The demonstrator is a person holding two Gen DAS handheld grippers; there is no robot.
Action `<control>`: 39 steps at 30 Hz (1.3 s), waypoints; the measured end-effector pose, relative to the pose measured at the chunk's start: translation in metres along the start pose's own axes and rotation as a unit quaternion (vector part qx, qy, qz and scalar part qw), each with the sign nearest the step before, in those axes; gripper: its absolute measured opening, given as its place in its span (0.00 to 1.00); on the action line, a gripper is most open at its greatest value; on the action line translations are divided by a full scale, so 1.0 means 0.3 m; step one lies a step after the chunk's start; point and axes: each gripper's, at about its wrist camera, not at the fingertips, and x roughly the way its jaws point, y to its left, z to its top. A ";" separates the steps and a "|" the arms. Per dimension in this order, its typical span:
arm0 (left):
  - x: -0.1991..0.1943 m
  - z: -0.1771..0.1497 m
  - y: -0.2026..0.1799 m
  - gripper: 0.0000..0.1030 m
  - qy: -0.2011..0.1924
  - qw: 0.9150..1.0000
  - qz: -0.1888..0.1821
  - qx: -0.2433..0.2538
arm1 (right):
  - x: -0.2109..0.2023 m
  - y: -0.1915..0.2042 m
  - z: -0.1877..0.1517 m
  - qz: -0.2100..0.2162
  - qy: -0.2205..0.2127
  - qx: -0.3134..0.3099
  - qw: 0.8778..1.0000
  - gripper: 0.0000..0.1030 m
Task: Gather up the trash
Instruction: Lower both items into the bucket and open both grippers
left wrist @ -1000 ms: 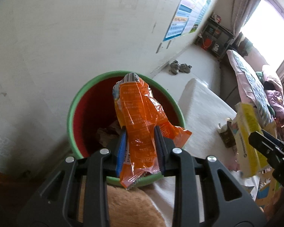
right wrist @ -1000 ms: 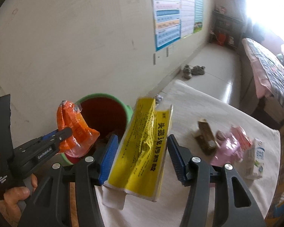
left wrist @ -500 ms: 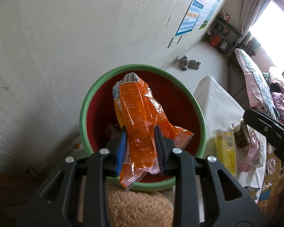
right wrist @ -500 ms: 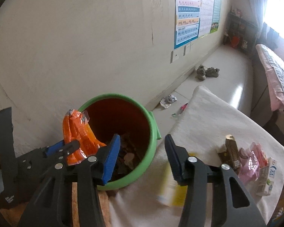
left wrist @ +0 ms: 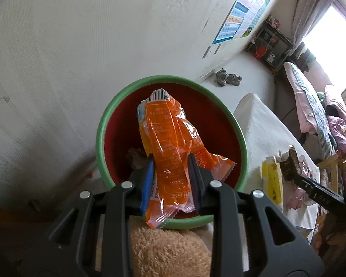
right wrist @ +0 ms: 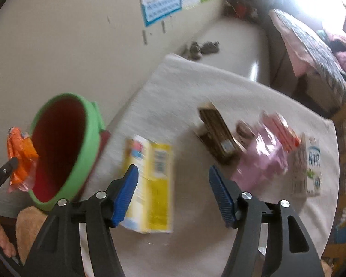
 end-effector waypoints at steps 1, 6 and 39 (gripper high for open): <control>0.003 0.001 -0.004 0.27 0.001 1.000 -0.001 0.000 | 0.004 -0.006 -0.007 0.006 0.005 0.003 1.000 0.63; 0.000 -0.002 -0.021 0.27 0.004 1.000 -0.006 0.006 | 0.068 0.047 -0.034 0.024 0.049 -0.021 0.998 0.70; 0.012 0.032 0.022 0.27 0.001 1.000 0.026 0.003 | -0.141 0.401 0.072 0.176 -0.035 -0.093 0.979 0.35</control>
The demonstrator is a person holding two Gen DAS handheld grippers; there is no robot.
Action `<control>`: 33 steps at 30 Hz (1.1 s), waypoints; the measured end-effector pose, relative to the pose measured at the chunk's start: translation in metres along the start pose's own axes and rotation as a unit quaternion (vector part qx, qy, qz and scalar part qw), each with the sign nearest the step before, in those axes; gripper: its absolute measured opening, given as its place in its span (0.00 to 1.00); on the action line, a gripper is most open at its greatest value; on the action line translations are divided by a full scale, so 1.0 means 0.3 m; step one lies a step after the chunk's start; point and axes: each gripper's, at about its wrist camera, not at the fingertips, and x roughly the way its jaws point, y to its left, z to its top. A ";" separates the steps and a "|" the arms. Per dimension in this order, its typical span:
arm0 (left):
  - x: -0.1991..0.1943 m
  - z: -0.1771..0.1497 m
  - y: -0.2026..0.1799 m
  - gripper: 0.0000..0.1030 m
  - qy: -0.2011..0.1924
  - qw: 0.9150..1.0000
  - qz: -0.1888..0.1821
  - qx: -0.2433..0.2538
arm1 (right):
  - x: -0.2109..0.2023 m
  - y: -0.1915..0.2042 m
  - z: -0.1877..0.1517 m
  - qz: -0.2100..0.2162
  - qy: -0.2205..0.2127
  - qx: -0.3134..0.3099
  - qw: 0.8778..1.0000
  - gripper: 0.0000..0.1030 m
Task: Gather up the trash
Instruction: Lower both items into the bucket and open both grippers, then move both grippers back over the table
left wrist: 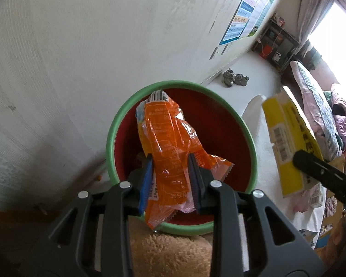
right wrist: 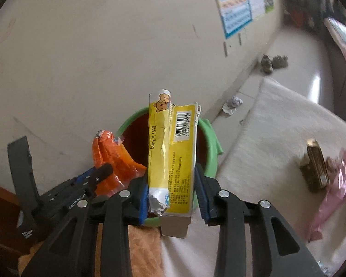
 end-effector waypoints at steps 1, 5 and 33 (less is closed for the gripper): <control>0.006 -0.001 0.004 0.30 0.002 1.000 0.000 -0.001 | 0.008 0.012 0.003 -0.003 0.000 -0.008 1.000 0.39; 0.014 -0.004 0.010 0.49 0.003 1.000 0.000 -0.009 | 0.029 0.028 -0.006 -0.007 -0.001 -0.017 1.000 0.47; -0.072 -0.047 -0.123 0.60 -0.010 0.999 -0.015 0.027 | -0.229 -0.179 -0.132 -0.019 -0.050 0.065 0.996 0.63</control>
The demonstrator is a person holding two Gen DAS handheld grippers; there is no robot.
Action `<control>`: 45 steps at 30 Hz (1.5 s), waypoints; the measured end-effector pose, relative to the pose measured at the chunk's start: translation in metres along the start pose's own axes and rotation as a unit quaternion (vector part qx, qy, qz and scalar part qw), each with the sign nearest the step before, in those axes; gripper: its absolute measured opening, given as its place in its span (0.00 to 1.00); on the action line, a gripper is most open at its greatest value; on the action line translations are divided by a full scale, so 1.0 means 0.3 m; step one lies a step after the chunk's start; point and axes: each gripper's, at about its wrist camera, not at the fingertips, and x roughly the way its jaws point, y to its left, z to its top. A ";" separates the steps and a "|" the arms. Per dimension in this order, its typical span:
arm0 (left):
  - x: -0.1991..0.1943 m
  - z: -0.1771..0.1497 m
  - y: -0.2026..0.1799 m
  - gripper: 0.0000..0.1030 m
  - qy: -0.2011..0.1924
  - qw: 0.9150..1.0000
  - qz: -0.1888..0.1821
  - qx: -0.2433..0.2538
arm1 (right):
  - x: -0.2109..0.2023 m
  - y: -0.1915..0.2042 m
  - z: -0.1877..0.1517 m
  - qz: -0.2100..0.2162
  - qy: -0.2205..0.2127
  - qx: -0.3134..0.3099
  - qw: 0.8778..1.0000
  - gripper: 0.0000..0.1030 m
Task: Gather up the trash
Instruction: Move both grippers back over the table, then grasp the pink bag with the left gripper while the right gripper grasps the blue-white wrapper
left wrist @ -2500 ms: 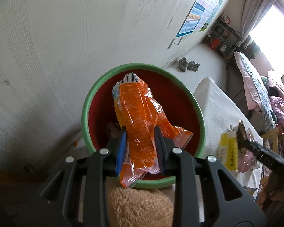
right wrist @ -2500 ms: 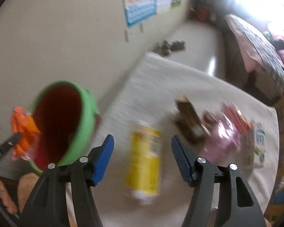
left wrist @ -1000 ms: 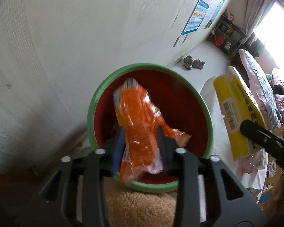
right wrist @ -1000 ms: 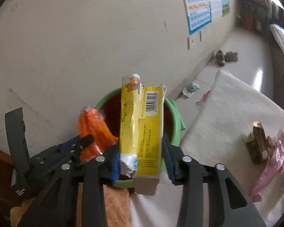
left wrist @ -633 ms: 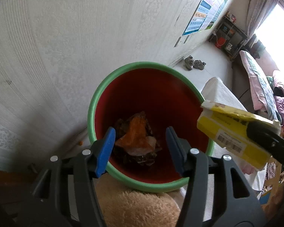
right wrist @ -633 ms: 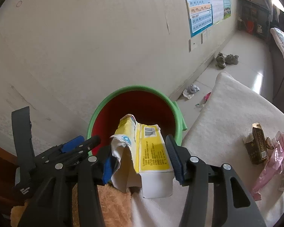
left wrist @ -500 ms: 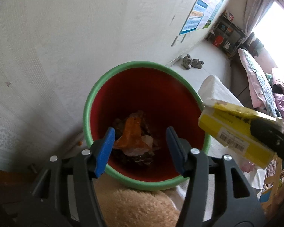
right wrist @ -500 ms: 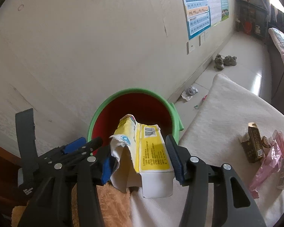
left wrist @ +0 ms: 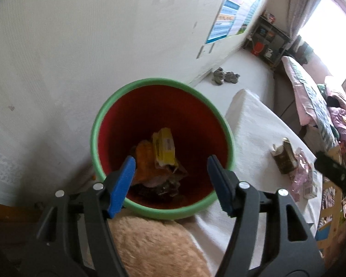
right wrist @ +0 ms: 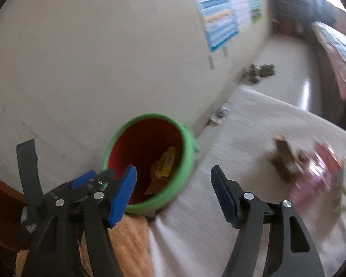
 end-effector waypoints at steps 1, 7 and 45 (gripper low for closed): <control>-0.001 -0.004 -0.024 0.60 0.000 1.000 -0.004 0.007 | -0.024 -0.038 -0.016 -0.007 -0.002 0.013 1.000 0.63; 0.010 -0.032 -0.161 0.60 0.011 0.998 -0.026 0.049 | -0.214 -0.337 -0.118 -0.089 -0.017 0.105 0.990 0.63; 0.414 -0.255 -0.949 0.26 0.194 0.944 -0.104 0.246 | -0.285 -0.734 -0.472 -0.184 -0.001 0.200 0.962 0.34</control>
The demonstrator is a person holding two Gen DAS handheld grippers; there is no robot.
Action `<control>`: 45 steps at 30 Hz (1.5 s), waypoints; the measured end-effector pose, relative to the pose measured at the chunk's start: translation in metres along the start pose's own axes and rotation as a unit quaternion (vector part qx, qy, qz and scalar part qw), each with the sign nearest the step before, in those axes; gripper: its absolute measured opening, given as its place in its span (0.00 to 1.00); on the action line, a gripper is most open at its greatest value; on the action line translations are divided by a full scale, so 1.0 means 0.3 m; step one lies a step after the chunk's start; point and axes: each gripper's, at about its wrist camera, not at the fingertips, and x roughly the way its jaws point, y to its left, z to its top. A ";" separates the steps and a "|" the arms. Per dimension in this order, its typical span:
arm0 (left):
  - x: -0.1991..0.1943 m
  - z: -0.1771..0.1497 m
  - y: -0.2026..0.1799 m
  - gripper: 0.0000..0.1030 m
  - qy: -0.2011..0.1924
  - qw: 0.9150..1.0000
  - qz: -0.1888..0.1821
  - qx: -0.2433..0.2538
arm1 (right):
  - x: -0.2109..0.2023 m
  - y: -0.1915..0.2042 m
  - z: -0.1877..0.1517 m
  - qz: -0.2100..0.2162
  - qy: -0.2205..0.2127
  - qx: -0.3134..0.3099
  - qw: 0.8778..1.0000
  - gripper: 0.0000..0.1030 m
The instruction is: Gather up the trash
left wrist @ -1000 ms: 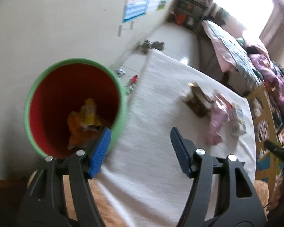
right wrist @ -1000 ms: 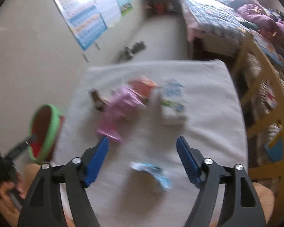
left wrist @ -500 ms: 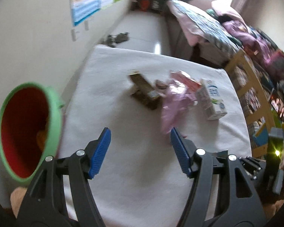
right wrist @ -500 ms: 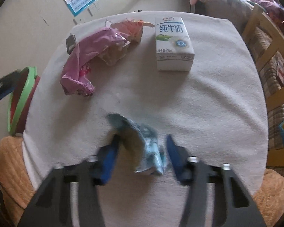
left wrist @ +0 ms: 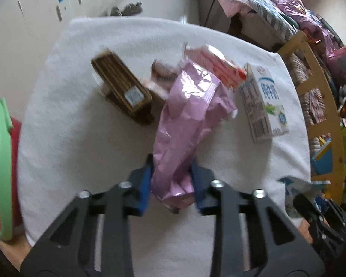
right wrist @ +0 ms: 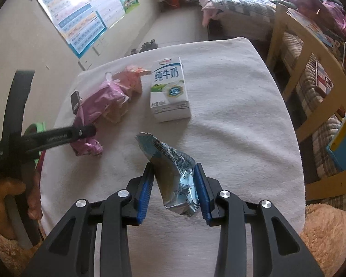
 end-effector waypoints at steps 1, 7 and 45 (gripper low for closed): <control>-0.009 -0.014 0.003 0.25 0.000 1.000 -0.004 0.000 | 0.000 0.001 0.000 0.000 0.000 0.001 1.000 0.34; -0.107 -0.138 0.041 0.24 -0.002 1.000 -0.014 -0.015 | 0.003 0.019 0.005 0.003 0.001 -0.009 1.000 0.34; -0.127 -0.199 0.074 0.23 -0.035 0.999 0.021 0.000 | -0.010 0.073 -0.008 -0.010 -0.008 -0.031 0.999 0.34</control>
